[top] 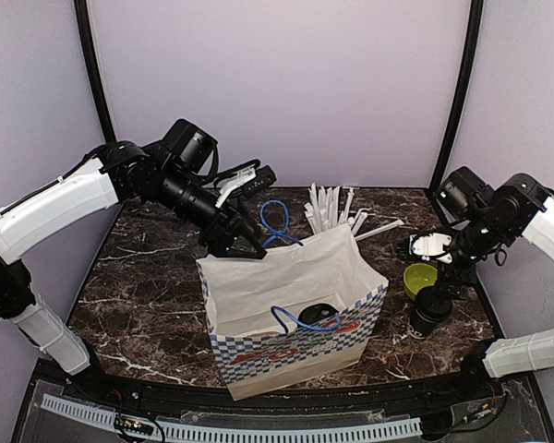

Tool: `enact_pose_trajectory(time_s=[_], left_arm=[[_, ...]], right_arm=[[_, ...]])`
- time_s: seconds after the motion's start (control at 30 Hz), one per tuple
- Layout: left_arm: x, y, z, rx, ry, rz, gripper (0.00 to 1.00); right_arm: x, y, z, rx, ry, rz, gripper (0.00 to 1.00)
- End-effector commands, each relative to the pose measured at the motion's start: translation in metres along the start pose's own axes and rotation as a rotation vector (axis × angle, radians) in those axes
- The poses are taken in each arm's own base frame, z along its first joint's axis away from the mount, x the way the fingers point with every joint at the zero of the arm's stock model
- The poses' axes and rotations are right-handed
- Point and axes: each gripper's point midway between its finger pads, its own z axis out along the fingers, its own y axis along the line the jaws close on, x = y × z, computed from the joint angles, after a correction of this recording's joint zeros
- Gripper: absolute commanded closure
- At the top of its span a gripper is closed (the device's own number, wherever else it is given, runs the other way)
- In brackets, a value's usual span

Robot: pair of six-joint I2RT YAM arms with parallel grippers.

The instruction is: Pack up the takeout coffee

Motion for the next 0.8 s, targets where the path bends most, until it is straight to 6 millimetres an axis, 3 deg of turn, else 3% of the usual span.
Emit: enact_pose_trajectory(time_s=[0.0,0.33,0.77], left_arm=[[-0.007,-0.003,-0.008,-0.027,-0.021,0.049,0.32],[-0.016,-0.003,-0.012,-0.049,-0.101,0.094,0.28],[-0.016,-0.006,-0.014,-0.046,-0.110,0.104,0.28]], right_arm=[[0.019,0.013,0.018,-0.080,0.058,0.072,0.07],[0.025,0.003,0.042,-0.209,0.085,0.183,0.05],[0.048,0.017,0.071,-0.255,0.166,0.198,0.08]])
